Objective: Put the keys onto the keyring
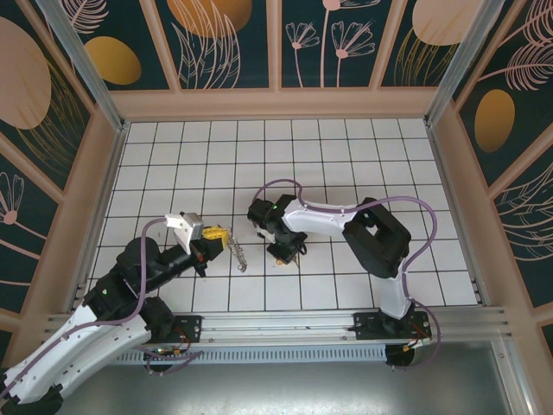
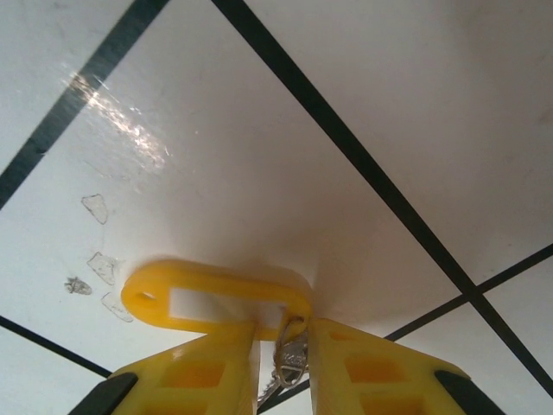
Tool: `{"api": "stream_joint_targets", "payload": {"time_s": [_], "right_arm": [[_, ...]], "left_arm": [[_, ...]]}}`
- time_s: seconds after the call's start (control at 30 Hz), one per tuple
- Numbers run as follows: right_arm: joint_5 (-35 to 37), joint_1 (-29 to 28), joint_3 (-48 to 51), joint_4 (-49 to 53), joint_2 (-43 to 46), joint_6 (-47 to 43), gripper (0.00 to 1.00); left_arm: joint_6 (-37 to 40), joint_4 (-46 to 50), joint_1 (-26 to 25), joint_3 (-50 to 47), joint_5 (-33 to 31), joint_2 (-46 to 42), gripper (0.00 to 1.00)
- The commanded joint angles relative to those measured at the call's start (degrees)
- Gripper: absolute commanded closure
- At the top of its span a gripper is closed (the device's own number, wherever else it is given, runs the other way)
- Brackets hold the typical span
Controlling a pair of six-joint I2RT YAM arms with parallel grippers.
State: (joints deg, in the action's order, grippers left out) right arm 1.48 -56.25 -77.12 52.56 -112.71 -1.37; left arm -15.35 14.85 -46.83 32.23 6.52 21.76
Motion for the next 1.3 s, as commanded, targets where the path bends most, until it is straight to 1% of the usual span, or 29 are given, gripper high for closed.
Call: {"api": "stream_joint_targets", "payload": {"time_s": [0.0, 0.2, 0.43, 0.7, 0.97, 1.07, 1.2, 1.27], "right_arm": [[0.68, -0.44, -1.36, 1.85, -0.94, -1.09, 0.81], [0.71, -0.39, -1.56, 2.07, -0.85, -0.91, 0.84], [1.33, -0.29, -2.57, 2.64, -0.85, -0.98, 0.8], [1.34, -0.01, -2.0, 2.73, -1.03, -1.18, 0.82], [1.51, 0.25, -2.24, 2.99, -1.05, -1.45, 0.88], [1.68, 0.34, -2.25, 3.26, -0.87, -1.45, 0.92], [2.28, 0.42, -1.97, 3.26, 0.64, -0.96, 1.0], [2.23, 0.6, -1.18, 2.39, 2.51, -0.49, 1.0]], "left_arm": [[-0.16, -1.24, -0.02, -0.06, -0.81, -0.75, 1.0], [-0.12, -1.23, 0.03, -0.16, -0.81, -0.66, 1.0], [-0.09, -1.45, 0.03, -0.18, -0.63, -0.4, 1.0], [0.02, -1.49, 0.04, -0.21, -0.46, -0.57, 1.0], [0.02, -1.54, 0.04, -0.21, -0.47, -0.88, 1.0], [0.03, -1.58, 0.05, -0.24, -0.42, -0.93, 1.0], [-0.05, -1.58, -0.02, -0.19, -0.38, -0.76, 1.0], [-0.1, -1.54, 0.0, -0.24, -0.22, -0.49, 1.0]]}}
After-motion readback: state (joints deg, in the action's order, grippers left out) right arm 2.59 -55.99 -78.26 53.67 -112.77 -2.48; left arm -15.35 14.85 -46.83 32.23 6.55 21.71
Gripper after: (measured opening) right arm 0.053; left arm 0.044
